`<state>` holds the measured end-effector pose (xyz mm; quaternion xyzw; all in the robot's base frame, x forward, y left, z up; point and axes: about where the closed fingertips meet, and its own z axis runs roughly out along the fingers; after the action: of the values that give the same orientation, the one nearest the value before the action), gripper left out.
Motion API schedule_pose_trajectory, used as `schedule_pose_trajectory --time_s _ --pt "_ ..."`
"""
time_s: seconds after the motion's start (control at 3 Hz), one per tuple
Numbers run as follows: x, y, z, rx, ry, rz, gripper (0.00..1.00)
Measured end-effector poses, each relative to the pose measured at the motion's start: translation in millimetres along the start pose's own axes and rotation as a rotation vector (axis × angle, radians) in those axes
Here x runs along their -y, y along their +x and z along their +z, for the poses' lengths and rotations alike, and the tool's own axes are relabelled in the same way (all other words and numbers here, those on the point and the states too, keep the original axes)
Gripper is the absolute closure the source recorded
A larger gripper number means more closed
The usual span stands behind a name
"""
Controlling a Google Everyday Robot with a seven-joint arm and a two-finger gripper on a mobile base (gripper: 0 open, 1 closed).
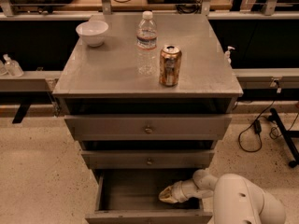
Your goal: Open bottom drawer
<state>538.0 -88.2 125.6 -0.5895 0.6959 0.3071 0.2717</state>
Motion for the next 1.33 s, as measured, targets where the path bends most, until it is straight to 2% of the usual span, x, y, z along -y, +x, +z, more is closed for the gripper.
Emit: schedule_pose_trajectory --time_s 0.33,0.67,1.0,1.33 --pt "-19 -8 1 0.027 -0.052 -0.069 1.0" --pt "-49 -14 4 0.04 -0.104 -0.107 1.0" --pt "-60 -14 8 0.047 -0.134 -0.107 1.0" --pt "-60 -14 8 0.047 -0.134 -0.107 1.0"
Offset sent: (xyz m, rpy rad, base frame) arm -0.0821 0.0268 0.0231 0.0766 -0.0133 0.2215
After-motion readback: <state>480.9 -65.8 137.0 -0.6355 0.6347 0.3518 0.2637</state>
